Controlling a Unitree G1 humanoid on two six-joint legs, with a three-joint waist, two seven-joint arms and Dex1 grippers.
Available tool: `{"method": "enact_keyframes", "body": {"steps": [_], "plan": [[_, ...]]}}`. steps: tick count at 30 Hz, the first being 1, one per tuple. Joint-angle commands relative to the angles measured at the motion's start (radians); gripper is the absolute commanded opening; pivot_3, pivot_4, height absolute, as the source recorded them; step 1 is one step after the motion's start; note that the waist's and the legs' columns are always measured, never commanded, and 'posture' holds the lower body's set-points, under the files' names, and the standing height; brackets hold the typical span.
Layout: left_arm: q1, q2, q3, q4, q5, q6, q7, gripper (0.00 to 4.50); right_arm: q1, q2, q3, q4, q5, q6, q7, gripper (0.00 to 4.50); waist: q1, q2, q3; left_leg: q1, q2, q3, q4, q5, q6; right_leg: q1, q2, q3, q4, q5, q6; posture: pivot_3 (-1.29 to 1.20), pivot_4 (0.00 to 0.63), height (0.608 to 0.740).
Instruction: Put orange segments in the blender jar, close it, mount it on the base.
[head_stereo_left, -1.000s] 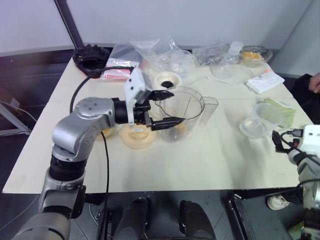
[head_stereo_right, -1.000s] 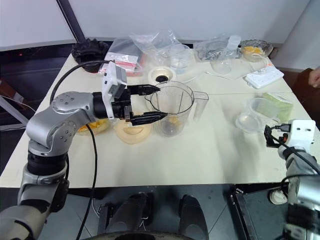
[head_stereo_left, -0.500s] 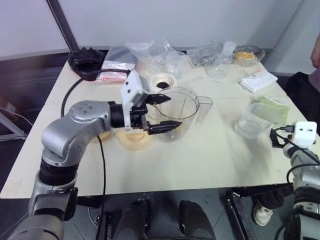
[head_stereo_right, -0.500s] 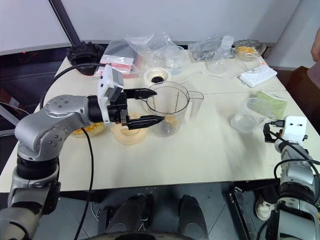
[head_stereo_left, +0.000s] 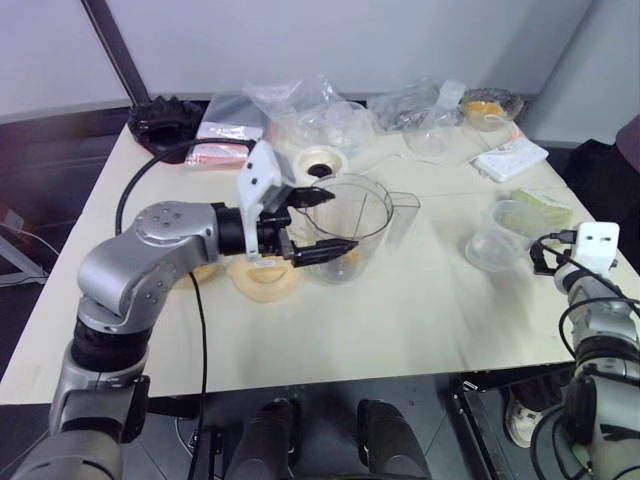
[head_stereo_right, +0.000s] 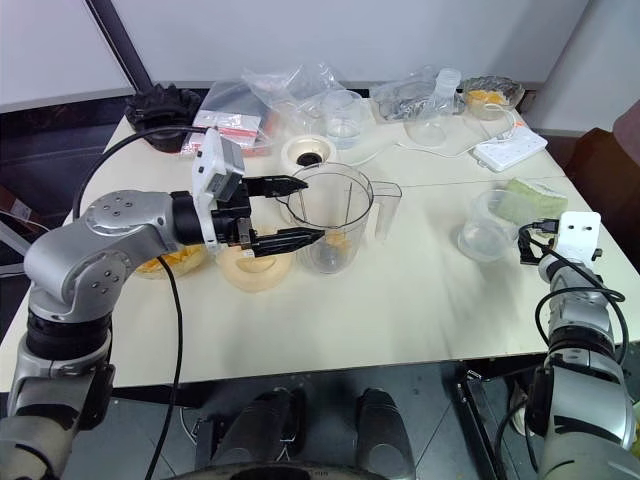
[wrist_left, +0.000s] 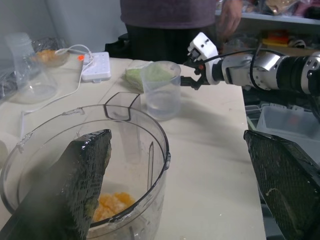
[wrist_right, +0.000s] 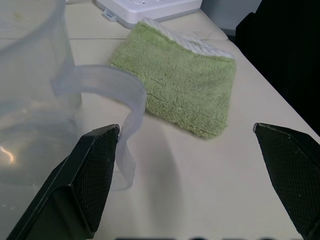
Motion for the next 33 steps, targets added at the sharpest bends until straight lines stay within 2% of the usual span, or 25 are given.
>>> {"method": "enact_keyframes", "body": {"steps": [1, 3, 5, 7, 15, 20, 26, 33], "plan": [[0.005, 0.014, 0.016, -0.019, -0.007, -0.010, 0.007, 4.47, -0.037, -0.025, 0.000, 0.025, 0.005, -0.044, 0.016, 3.22, 0.000, 0.000, 0.000, 0.000, 0.000, 0.000, 0.000, 0.000, 0.000, 0.000, 0.000, 0.000, 0.000, 0.000, 0.000, 0.00, 0.150, 0.740], [0.009, 0.018, 0.020, -0.022, -0.010, -0.006, 0.011, 4.47, -0.043, -0.022, -0.002, 0.036, 0.008, -0.054, 0.024, 2.27, 0.000, 0.000, 0.000, 0.000, 0.000, 0.000, 0.000, 0.000, 0.000, 0.000, 0.000, 0.000, 0.000, 0.000, 0.000, 0.00, 0.150, 0.740], [0.012, 0.023, 0.027, -0.021, -0.013, -0.003, 0.016, 4.47, -0.046, -0.019, -0.003, 0.042, 0.010, -0.061, 0.027, 1.05, 0.001, 0.000, 0.000, 0.000, 0.000, 0.000, 0.000, 0.000, 0.000, 0.000, 0.000, 0.000, 0.000, 0.000, 0.000, 0.00, 0.150, 0.740], [0.017, 0.031, 0.033, -0.020, -0.013, -0.005, 0.019, 4.47, -0.045, -0.015, -0.006, 0.043, 0.015, -0.068, 0.030, 0.11, 0.003, 0.000, 0.000, 0.000, 0.000, 0.000, 0.000, 0.000, 0.000, 0.000, 0.000, 0.000, 0.000, 0.000, 0.000, 0.00, 0.150, 0.740], [0.024, 0.070, 0.069, 0.018, -0.009, -0.019, 0.014, 4.47, -0.008, 0.005, 0.000, -0.016, 0.038, -0.065, 0.048, 0.04, 0.003, 0.000, 0.000, 0.000, -0.001, -0.003, 0.000, 0.000, 0.000, 0.002, 0.000, -0.001, -0.002, -0.001, 0.001, 0.00, 0.150, 0.740], [0.034, 0.166, 0.075, 0.087, 0.030, -0.073, -0.069, 4.47, -0.018, 0.018, -0.004, -0.219, 0.058, -0.029, 0.024, 0.04, -0.002, 0.003, 0.002, 0.000, -0.001, -0.002, -0.001, 0.000, 0.000, 0.000, 0.000, 0.000, 0.000, -0.001, 0.001, 0.00, 0.150, 0.740], [-0.018, 0.212, 0.061, 0.219, 0.088, -0.152, -0.128, 4.47, -0.130, 0.020, 0.061, -0.558, 0.063, 0.187, 0.047, 0.04, -0.001, 0.008, 0.006, -0.002, 0.000, -0.001, -0.002, 0.000, 0.000, -0.004, 0.000, 0.000, 0.001, -0.001, 0.001, 0.00, 0.150, 0.740], [-0.047, 0.202, 0.045, 0.290, 0.123, -0.187, -0.157, 4.47, -0.282, 0.005, 0.144, -0.649, 0.053, 0.282, 0.182, 0.04, 0.010, 0.007, 0.006, -0.007, -0.001, -0.001, -0.006, 0.000, -0.001, -0.010, 0.000, 0.000, 0.001, 0.001, 0.004, 0.00, 0.150, 0.740]]}}
